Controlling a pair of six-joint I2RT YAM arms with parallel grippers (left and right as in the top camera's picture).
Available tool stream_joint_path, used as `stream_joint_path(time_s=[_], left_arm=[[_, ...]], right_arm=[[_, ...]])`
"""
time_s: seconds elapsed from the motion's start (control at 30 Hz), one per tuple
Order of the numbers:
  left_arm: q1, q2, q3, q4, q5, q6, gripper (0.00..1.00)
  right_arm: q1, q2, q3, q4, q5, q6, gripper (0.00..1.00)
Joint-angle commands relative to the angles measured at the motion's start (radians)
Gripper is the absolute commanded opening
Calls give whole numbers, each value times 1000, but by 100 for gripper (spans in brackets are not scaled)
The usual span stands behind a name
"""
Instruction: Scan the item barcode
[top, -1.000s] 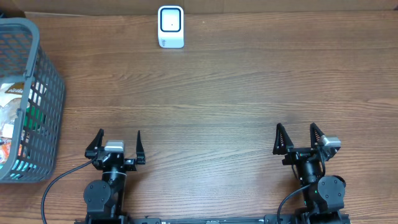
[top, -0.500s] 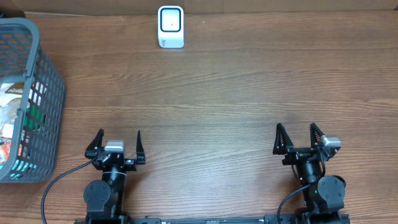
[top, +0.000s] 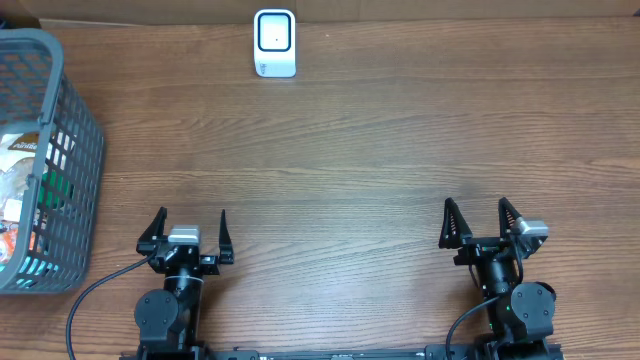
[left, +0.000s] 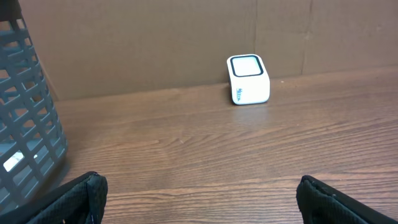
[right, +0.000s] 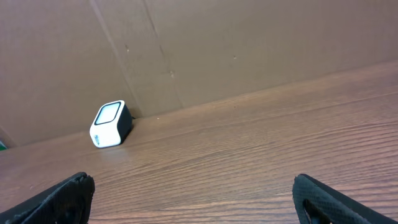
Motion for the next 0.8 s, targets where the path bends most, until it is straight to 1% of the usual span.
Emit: stream_joint_path(time_s=[0.0, 0.77], left_arm=[[-7, -11, -4, -1, 4, 19, 99], [-7, -11, -4, 12, 13, 19, 100]], right_arm=[[-3, -12, -11, 4, -7, -15, 100], [-3, -12, -11, 4, -6, -15, 100]])
